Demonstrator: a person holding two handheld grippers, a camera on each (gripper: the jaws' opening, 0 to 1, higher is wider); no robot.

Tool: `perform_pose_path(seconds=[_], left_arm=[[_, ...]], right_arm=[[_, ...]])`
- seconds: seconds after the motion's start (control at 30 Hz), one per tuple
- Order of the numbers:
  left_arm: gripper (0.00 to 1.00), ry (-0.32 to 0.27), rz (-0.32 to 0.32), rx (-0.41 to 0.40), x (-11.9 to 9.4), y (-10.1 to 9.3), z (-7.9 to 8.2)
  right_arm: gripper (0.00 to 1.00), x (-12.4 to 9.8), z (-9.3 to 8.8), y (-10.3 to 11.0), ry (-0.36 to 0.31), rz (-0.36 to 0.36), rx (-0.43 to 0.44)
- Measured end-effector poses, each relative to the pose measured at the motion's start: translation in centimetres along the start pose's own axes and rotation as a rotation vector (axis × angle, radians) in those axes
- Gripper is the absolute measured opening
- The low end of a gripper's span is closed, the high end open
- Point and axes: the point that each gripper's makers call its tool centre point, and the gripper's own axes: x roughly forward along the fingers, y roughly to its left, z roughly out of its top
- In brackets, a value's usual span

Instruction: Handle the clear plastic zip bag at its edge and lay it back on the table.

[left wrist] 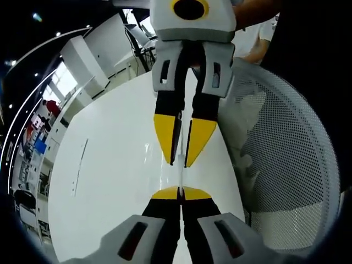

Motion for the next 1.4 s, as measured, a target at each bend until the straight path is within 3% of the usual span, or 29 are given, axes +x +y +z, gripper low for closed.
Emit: perform_pose_path(seconds=[0.43, 0.67, 1.4], left_arm=[[0.0, -0.016, -0.019, 0.014, 0.06, -0.38, 0.26], [0.0, -0.024, -0.018, -0.018, -0.12, -0.42, 0.15], [0.0, -0.043, 0.036, -0.028, -0.46, 0.51, 0.5]], right_arm=[[0.0, 0.38, -0.1, 0.52, 0.015, 0.027, -0.028], [0.0, 0.4, -0.18, 0.62, 0.012, 0.026, -0.033], [0.0, 0.12, -0.2, 0.01, 0.003, 0.002, -0.019]])
